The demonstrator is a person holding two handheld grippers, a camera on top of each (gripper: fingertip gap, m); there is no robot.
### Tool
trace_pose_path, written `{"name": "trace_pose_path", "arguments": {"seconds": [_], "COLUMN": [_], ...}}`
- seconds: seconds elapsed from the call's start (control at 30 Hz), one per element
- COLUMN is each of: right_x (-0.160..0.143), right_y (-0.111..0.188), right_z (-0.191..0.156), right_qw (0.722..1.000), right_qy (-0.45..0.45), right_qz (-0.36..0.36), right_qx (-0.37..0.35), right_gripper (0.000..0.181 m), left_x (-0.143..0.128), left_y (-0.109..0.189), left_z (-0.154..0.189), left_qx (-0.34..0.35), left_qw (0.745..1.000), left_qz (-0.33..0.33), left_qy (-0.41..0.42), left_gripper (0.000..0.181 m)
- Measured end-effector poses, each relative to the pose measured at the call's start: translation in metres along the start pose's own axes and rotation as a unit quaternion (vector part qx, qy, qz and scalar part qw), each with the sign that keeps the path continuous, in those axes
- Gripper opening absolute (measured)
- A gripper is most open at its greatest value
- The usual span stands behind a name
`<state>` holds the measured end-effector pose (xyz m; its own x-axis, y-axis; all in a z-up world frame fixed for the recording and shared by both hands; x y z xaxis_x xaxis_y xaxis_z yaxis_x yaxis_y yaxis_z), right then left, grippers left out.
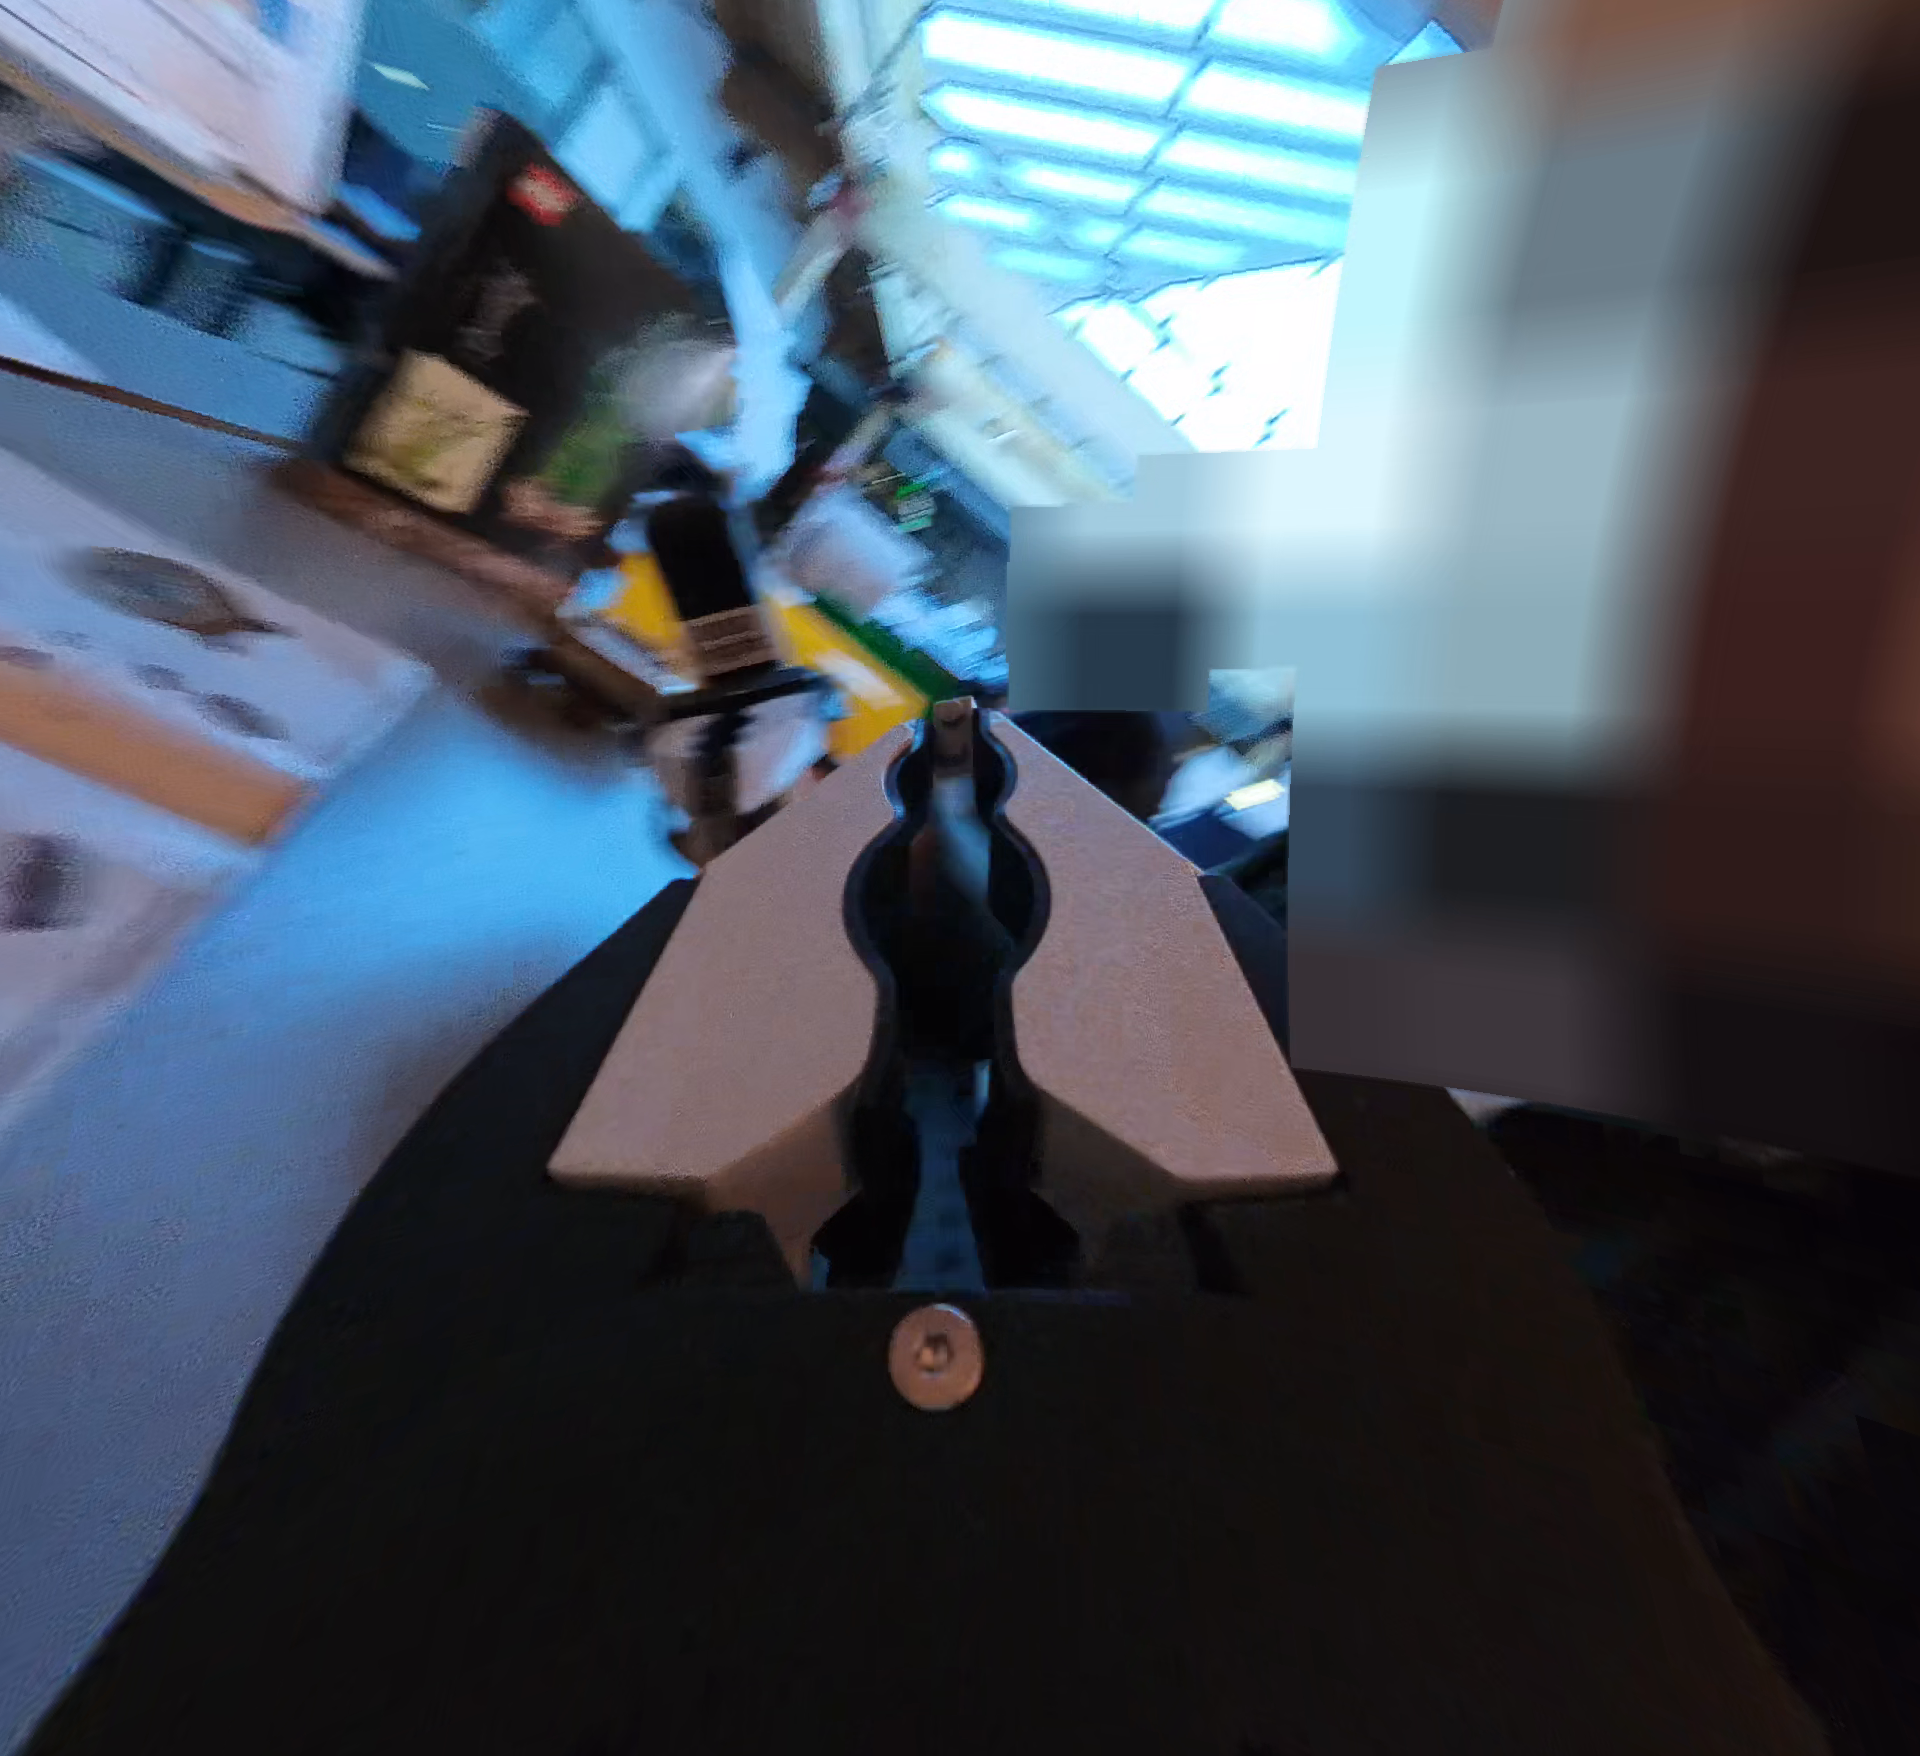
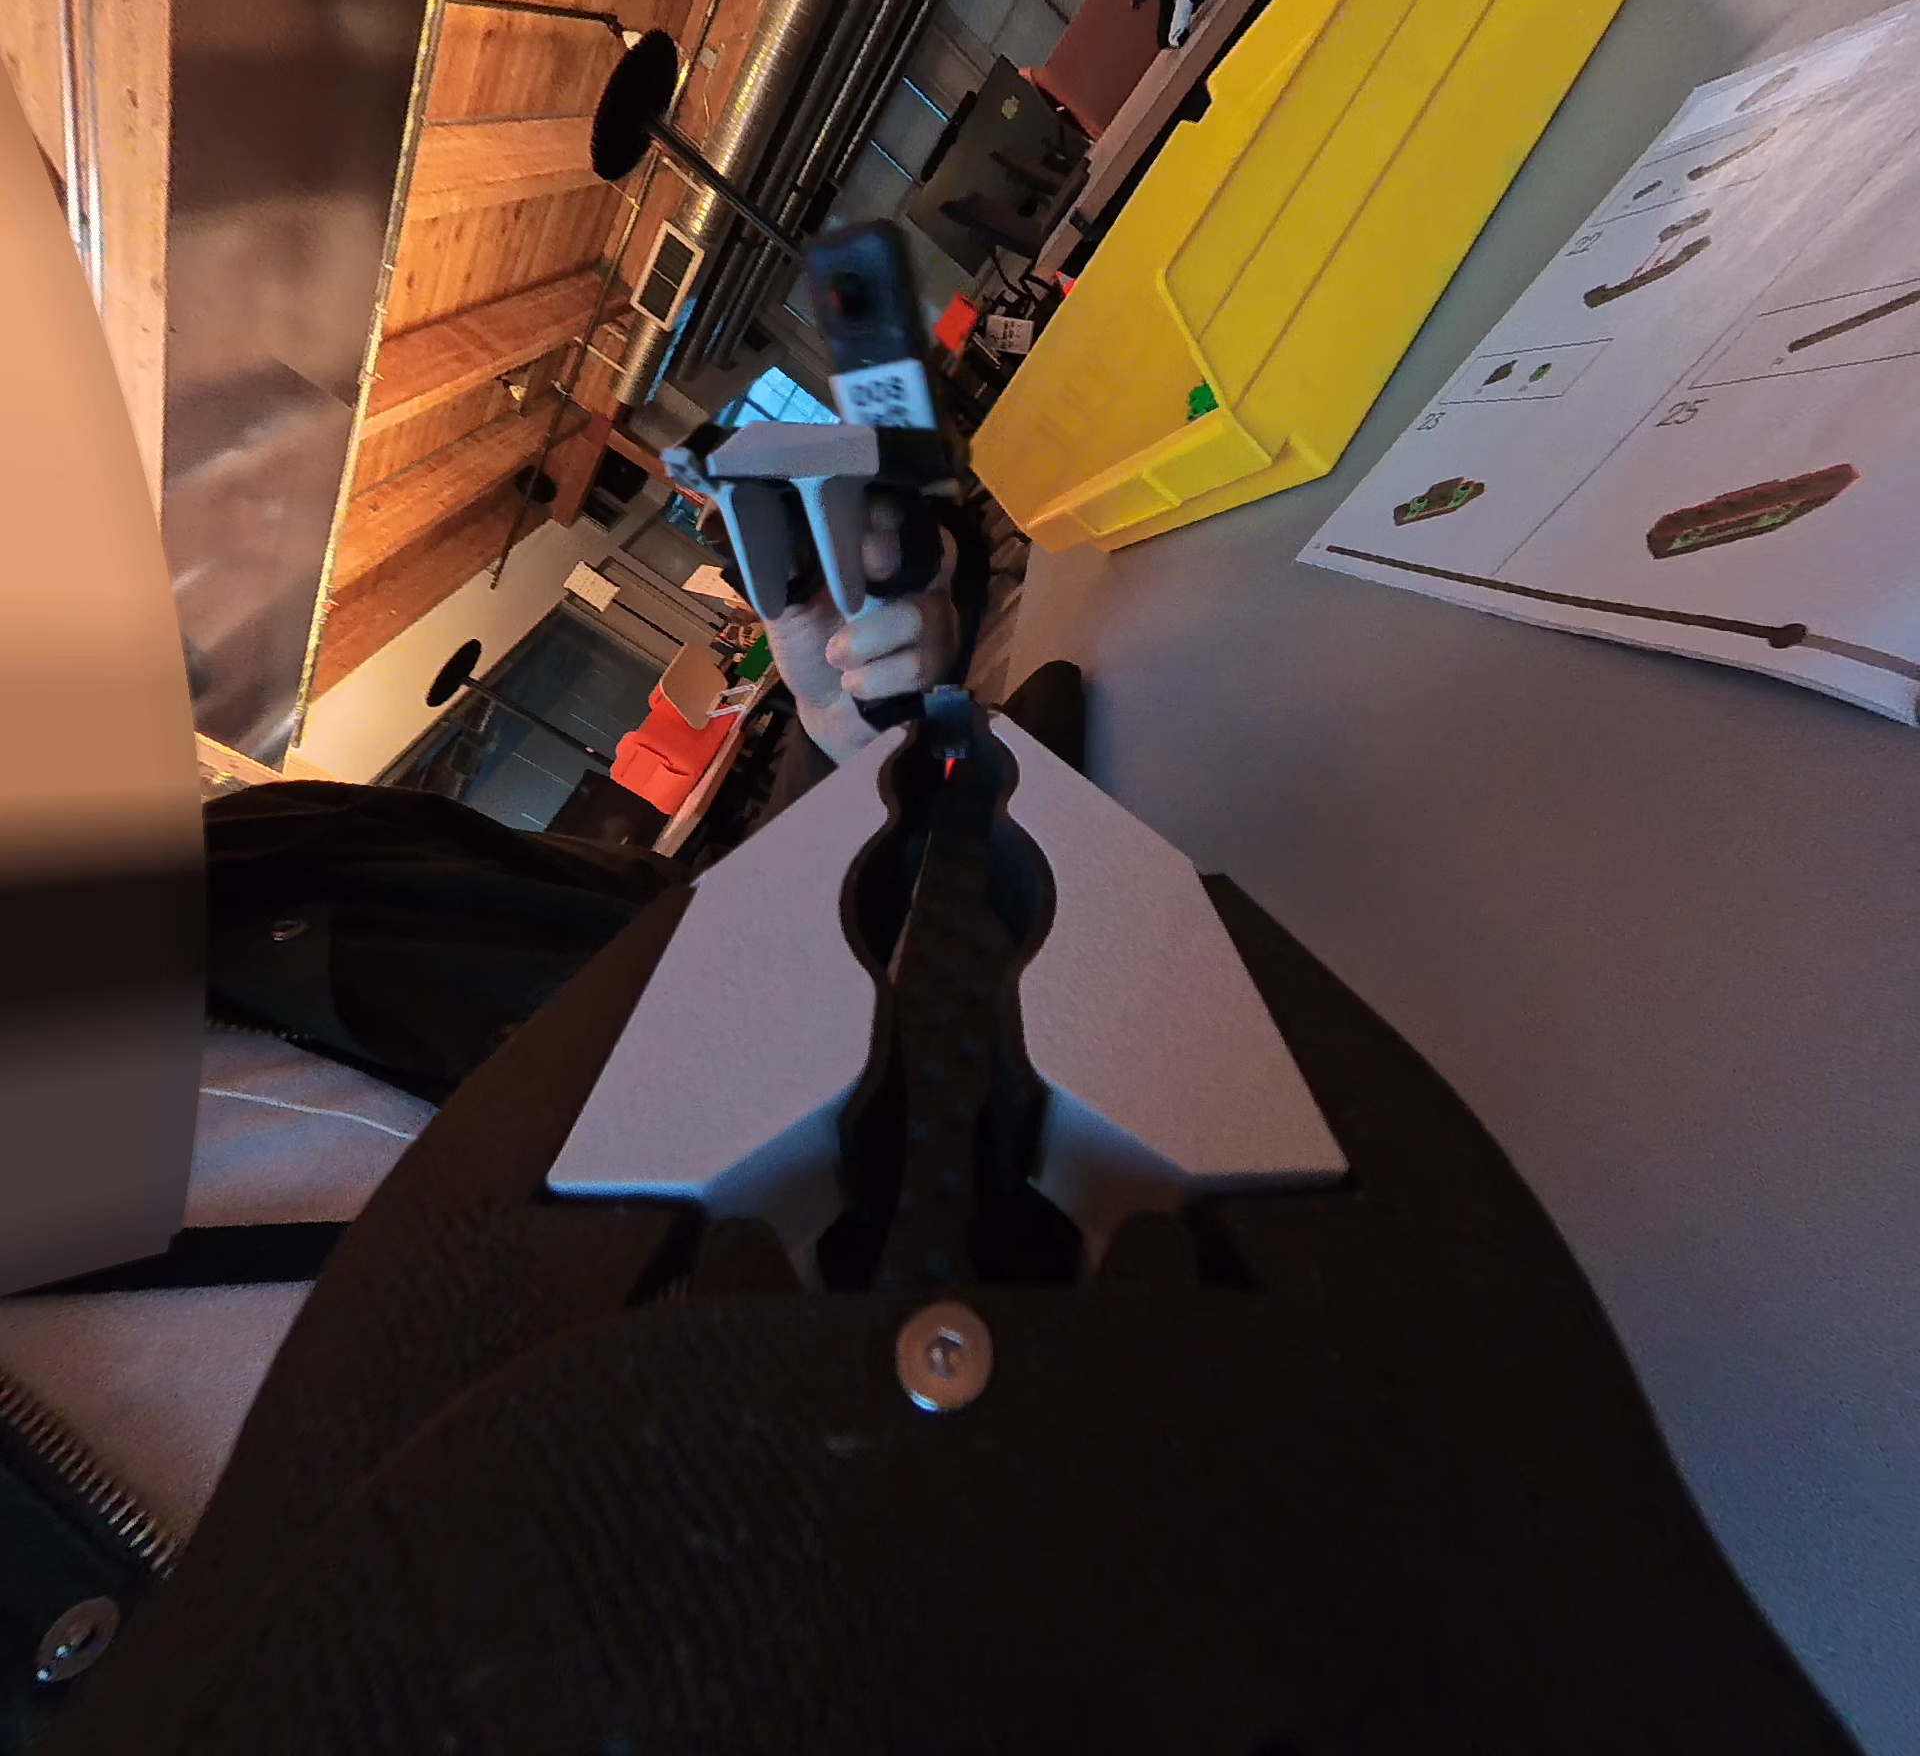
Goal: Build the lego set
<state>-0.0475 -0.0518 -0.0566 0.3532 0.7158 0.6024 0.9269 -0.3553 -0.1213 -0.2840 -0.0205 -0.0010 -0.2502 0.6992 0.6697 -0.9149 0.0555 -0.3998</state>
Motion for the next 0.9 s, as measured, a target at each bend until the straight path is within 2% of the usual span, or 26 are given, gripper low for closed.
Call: {"name": "trace_pose_path", "arguments": {"seconds": [0.03,0.13,0.27,0.43,0.53,0.57,0.63,0.67,0.7,0.73,0.77,0.8,0.83,0.9], "right_x": [0.0,-0.001,-0.001,-0.002,-0.002,-0.002,-0.002,-0.002,-0.002,-0.003,-0.003,-0.003,-0.004,-0.004], "right_y": [0.0,-0.001,-0.001,-0.002,-0.002,-0.002,-0.001,-0.002,-0.002,-0.002,-0.002,-0.002,-0.003,-0.003], "right_z": [0.0,0.0,0.0,0.001,0.002,0.002,0.003,0.002,0.002,0.002,0.002,0.002,0.002,0.002], "right_qw": [1.0,1.0,1.0,1.0,1.0,1.0,1.0,1.0,1.0,1.0,1.0,1.0,1.0,1.0], "right_qy": [0.004,0.004,0.003,0.002,0.0,-0.001,-0.002,-0.002,-0.002,-0.002,-0.002,-0.002,-0.002,-0.001], "right_qz": [-0.002,-0.004,-0.005,-0.01,-0.01,-0.01,-0.009,-0.01,-0.01,-0.011,-0.013,-0.015,-0.016,-0.019], "right_qx": [-0.003,-0.003,-0.002,-0.004,-0.005,-0.006,-0.006,-0.005,-0.005,-0.006,-0.006,-0.006,-0.006,-0.006], "right_gripper": [0.006,0.006,0.006,0.006,0.006,0.006,0.006,0.006,0.006,0.006,0.006,0.006,0.006,0.006], "left_x": [0.002,0.006,0.005,-0.003,-0.007,-0.004,0.017,0.031,0.04,0.046,0.053,0.057,0.058,0.049], "left_y": [0.001,0.002,0.0,-0.004,-0.007,-0.007,0.002,0.011,0.02,0.029,0.038,0.05,0.063,0.077], "left_z": [0.003,0.024,0.049,0.064,0.069,0.07,0.067,0.061,0.054,0.05,0.047,0.04,0.03,0.014], "left_qx": [0.045,0.121,0.179,0.234,0.24,0.249,0.304,0.338,0.339,0.294,0.226,0.18,0.179,0.21], "left_qw": [0.996,0.955,0.882,0.79,0.763,0.763,0.79,0.822,0.872,0.928,0.965,0.974,0.968,0.96], "left_qz": [-0.024,-0.095,-0.158,-0.216,-0.229,-0.215,-0.121,-0.066,-0.025,0.017,0.075,0.135,0.171,0.175], "left_qy": [-0.069,-0.252,-0.405,-0.524,-0.554,-0.556,-0.518,-0.454,-0.351,-0.228,-0.111,-0.022,0.033,0.059], "left_gripper": [0.005,0.005,0.006,0.006,0.006,0.006,0.006,0.006,0.006,0.005,0.005,0.005,0.005,0.005]}}
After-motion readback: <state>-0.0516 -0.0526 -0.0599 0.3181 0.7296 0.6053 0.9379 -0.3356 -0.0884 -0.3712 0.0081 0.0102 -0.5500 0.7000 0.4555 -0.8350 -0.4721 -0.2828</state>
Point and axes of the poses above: each gripper's, where its closed fingertips meet, y back along the fingers, x out of its top, z = x × y across the jaws, the point moved 8 cm from there along y, back along the fingers, and after that the axes turned 9 degrees about z, right-handed, at the moved point
